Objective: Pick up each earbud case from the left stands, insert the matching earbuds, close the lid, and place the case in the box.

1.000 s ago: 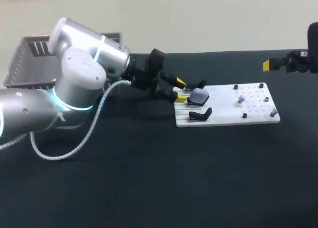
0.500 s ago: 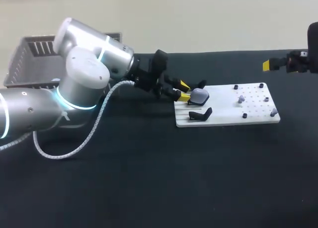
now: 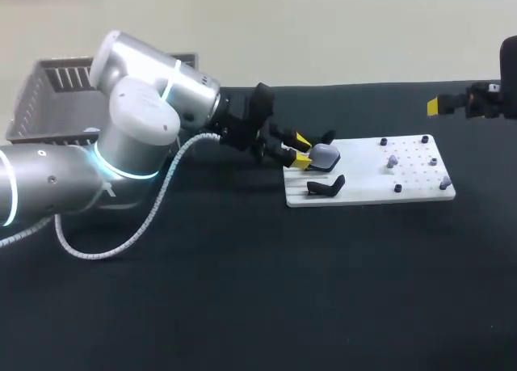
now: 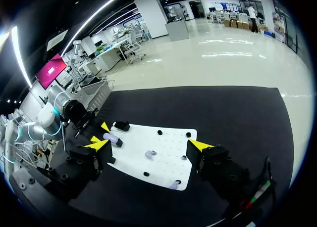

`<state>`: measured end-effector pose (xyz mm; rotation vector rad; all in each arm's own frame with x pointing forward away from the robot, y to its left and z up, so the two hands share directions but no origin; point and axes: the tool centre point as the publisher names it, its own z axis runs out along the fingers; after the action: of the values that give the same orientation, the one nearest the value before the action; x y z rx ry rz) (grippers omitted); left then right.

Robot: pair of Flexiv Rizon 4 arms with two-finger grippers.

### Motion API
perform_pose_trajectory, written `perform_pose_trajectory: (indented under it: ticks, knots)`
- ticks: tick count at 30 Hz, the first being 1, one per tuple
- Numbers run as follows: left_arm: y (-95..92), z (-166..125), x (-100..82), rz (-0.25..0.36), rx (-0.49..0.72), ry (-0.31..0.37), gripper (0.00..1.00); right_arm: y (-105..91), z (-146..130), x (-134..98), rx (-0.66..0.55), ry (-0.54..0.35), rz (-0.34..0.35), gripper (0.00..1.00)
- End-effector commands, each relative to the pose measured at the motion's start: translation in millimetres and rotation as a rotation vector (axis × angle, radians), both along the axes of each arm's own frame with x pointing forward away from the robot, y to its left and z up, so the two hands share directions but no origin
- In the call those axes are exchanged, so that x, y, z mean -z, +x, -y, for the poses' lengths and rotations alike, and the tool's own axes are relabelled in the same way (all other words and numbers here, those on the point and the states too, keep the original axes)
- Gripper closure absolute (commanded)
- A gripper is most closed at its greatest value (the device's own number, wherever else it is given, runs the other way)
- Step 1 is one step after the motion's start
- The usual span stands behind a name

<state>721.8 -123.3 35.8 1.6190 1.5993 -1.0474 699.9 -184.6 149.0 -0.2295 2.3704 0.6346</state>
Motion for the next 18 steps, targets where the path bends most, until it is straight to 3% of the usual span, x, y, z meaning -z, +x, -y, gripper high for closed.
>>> perform_pose_trajectory:
  ticks: [1,18]
  knots:
    - [1.2,1.4,2.5,-0.001,0.009,-0.004,0.52,-0.4,0.0,-0.3,0.001,-0.002,0.000,0.00]
    - [-2.9,9.3,5.2,0.006,0.029,-0.003,0.57,-0.4,0.0,-0.3,0.001,-0.002,0.000,0.00]
